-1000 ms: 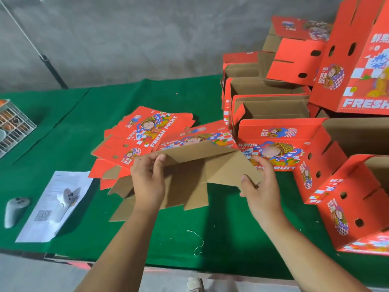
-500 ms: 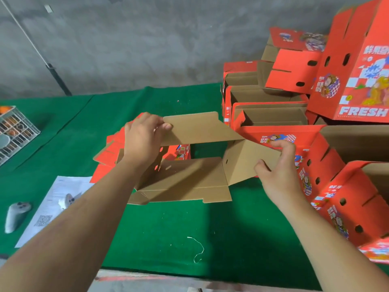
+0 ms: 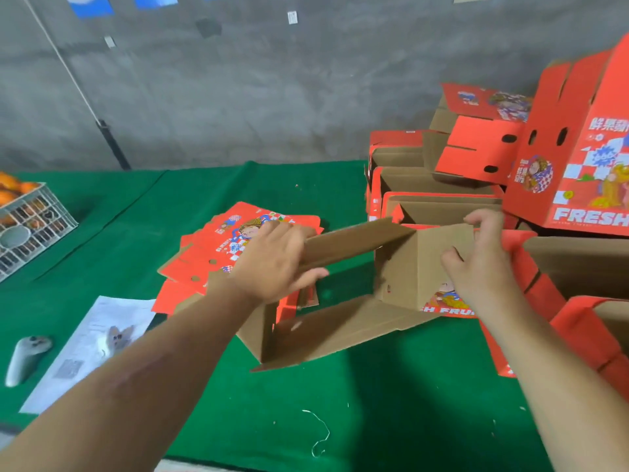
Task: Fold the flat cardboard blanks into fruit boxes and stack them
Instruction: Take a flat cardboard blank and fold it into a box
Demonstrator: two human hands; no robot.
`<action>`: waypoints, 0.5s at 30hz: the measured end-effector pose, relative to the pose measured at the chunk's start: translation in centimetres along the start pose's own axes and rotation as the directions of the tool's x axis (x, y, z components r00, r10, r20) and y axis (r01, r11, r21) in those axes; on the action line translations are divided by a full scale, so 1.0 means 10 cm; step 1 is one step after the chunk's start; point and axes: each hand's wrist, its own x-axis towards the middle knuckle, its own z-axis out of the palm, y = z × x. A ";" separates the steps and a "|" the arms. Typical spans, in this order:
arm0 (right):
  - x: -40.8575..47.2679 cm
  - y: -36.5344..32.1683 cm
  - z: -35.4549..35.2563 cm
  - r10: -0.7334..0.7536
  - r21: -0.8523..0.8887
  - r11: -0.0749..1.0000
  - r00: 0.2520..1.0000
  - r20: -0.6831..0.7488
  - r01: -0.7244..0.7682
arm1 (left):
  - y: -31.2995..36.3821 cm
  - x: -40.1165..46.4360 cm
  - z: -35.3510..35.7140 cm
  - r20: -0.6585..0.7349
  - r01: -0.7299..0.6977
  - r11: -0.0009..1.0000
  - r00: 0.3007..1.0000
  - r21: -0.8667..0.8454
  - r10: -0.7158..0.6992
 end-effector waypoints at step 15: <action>-0.05 0.07 0.08 -0.117 -0.036 0.993 0.993 -0.005 0.117 | -0.22 -0.47 0.21 0.225 0.429 0.861 0.842 0.271 -0.490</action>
